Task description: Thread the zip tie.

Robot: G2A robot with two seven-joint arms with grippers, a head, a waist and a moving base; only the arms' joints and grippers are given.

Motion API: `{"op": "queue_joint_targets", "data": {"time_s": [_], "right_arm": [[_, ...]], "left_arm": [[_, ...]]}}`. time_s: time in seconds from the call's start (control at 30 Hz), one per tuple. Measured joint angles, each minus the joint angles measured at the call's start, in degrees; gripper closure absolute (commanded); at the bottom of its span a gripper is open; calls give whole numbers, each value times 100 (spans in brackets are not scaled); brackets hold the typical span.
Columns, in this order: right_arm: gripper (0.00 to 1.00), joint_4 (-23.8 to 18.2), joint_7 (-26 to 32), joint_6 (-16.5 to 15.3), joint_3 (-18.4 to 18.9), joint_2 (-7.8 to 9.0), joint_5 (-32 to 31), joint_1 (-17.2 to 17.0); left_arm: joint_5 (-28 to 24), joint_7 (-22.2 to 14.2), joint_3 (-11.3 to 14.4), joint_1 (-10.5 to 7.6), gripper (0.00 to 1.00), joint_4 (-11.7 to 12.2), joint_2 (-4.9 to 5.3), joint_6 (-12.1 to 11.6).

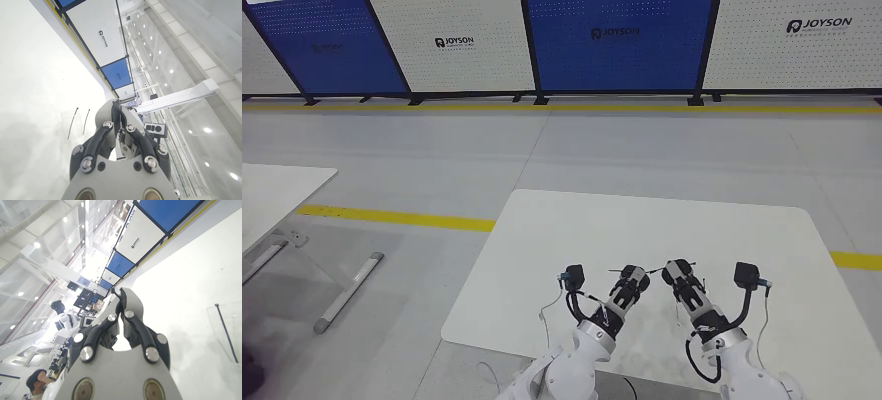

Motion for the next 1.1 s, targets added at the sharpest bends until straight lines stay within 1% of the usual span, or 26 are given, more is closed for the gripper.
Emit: {"op": "queue_joint_targets", "data": {"time_s": [0.13,0.4,0.73,0.77,0.8,0.87,1.1], "right_arm": [[100,2,-46,1,-25,-3,-45,15],[100,23,-56,27,-73,-7,-71,20],[100,25,-63,33,-76,-5,-89,4],[70,22,-57,40,-75,-5,-81,1],[24,17,-46,54,-73,-5,-73,-2],[0,7,-32,74,-69,-4,-65,-7],[0,-19,-18,59,-60,-1,-22,-37]], "left_arm": [[-6,-41,0,8,100,-10,2,2],[-82,-1,-25,30,100,-7,-2,-65],[-57,-22,-17,54,100,-24,-1,-71],[-64,-15,-19,58,100,-25,-1,-75],[-77,2,-19,63,100,-26,-2,-82],[-97,37,-19,68,100,-28,-6,-93],[-140,130,0,54,100,-19,-24,-49]]}}
